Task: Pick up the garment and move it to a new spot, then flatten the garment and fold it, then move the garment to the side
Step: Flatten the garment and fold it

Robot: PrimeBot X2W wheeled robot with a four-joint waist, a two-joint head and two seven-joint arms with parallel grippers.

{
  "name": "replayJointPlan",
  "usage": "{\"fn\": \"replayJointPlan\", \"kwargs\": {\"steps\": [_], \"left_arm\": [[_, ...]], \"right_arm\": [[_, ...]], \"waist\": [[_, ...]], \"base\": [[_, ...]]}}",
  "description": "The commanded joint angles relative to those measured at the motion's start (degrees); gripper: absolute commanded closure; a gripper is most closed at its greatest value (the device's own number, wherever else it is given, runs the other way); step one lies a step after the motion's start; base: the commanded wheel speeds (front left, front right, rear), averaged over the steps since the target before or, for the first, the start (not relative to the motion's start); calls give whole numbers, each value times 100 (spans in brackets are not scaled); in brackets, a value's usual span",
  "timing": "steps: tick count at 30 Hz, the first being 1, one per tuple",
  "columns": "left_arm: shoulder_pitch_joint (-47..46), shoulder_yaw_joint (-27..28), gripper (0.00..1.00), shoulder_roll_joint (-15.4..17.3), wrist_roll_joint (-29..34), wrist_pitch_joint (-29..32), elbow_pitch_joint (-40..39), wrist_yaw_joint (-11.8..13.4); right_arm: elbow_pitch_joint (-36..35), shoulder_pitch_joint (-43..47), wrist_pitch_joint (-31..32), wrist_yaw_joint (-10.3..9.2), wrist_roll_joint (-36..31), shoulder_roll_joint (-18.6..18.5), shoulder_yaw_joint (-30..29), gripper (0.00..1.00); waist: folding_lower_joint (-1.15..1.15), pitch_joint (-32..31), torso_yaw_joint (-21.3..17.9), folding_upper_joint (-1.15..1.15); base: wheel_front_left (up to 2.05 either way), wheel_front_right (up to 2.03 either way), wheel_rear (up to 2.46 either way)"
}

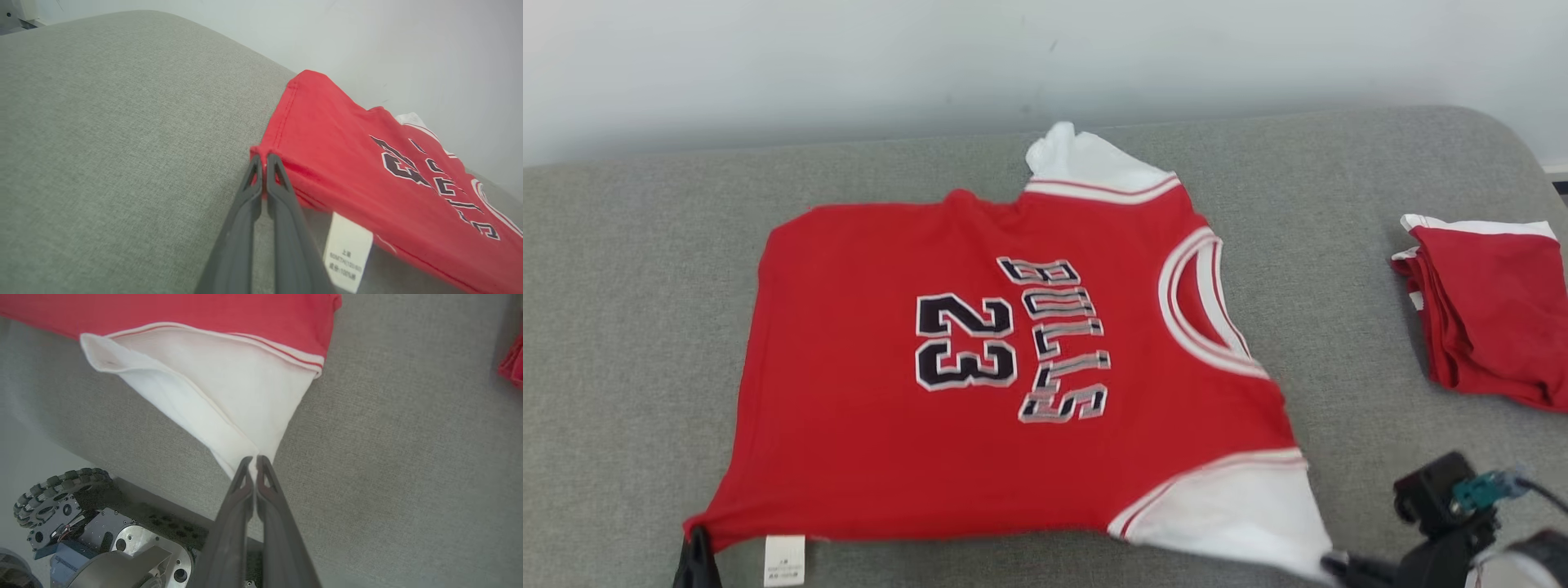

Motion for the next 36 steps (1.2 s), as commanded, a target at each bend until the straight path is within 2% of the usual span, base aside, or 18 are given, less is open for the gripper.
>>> {"fn": "replayJointPlan", "kwargs": {"steps": [1,9,13,18,27,31,36], "left_arm": [[172,43,100,26,18,49,-64,68],[708,-39,100,43,39,271,-405,180],[742,-150,100,47,187,300,-605,246],[354,-384,100,184,448,440,-657,264],[-461,-716,100,431,890,857,-336,366],[-779,-730,100,482,947,990,-166,449],[-1071,-783,100,531,1007,1051,83,485]], "right_arm": [[-97,232,264,-15,43,118,-87,100],[-619,967,916,-14,-43,655,-460,100],[-844,850,632,-14,-148,832,-531,100],[-656,227,-102,-14,-93,554,-245,100],[271,-904,-1329,-14,-234,-112,455,100],[695,-1330,-1841,-14,-335,-245,686,100],[1290,-1801,-2408,-14,-534,-207,881,100]], "waist": [[0,2,-4,0],[0,3,51,0],[0,21,88,0],[0,39,138,0],[0,98,251,0],[0,136,275,0],[0,199,256,0]], "base": [[0,0,0],[0,0,0],[0,0,0],[0,0,0],[0,0,0],[0,0,0],[0,0,0]]}}
